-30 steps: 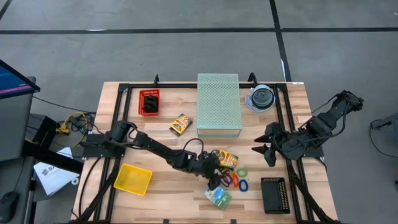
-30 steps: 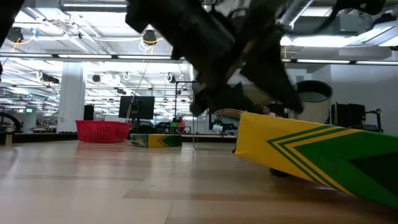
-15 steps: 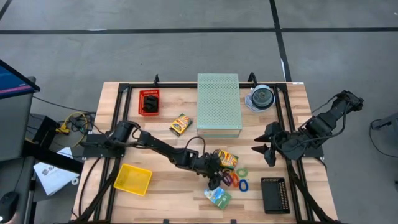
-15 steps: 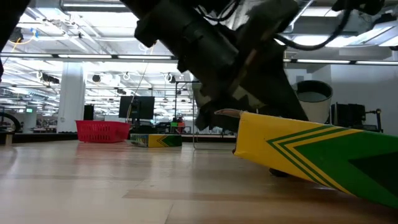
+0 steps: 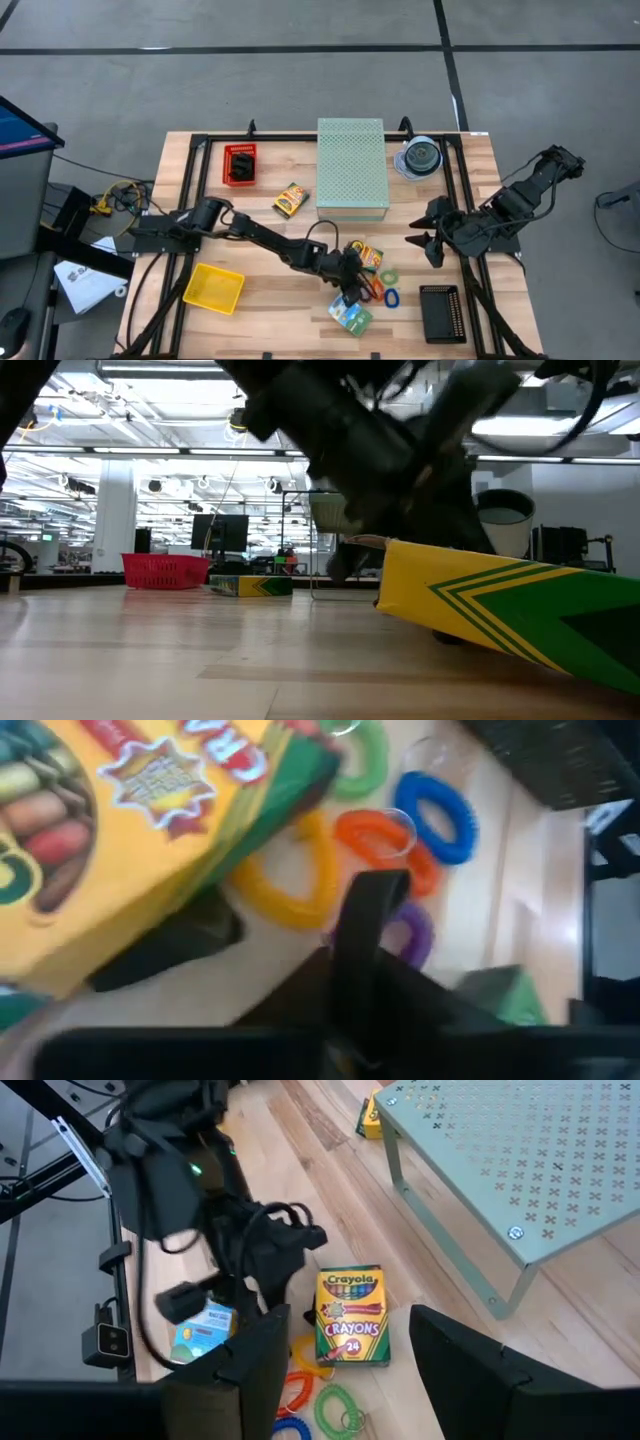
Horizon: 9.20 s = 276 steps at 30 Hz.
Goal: Pick & Place Office Desk Supplies
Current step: Put the black rubber band into the red bin
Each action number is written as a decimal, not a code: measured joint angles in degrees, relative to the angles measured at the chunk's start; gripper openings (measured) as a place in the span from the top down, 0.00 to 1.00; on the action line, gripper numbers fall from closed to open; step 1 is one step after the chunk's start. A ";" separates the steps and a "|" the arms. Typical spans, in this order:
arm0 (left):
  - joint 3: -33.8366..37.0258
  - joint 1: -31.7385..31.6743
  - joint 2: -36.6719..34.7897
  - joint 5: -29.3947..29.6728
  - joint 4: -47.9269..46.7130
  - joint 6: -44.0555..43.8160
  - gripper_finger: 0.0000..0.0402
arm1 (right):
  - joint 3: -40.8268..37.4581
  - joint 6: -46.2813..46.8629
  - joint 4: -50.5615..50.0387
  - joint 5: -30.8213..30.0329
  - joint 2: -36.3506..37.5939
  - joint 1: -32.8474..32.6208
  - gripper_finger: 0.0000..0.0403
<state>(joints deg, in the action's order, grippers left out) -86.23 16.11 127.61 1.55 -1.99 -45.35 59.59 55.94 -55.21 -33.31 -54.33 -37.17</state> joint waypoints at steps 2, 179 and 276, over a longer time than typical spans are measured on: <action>-0.03 0.09 -1.65 -0.02 -0.88 1.07 0.97 | 0.00 -0.02 0.00 0.03 0.00 0.00 0.50; 39.88 -69.76 -56.51 -1.62 -38.77 23.92 0.58 | -7.12 0.98 29.17 0.19 0.02 22.36 0.50; 24.28 4.38 -49.92 8.88 -4.60 8.97 0.41 | -7.19 9.98 32.14 35.19 -19.23 14.12 0.50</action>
<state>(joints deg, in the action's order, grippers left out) -61.95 20.49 77.69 10.43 -6.59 -36.38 52.40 65.93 -23.08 1.88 -73.55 -23.05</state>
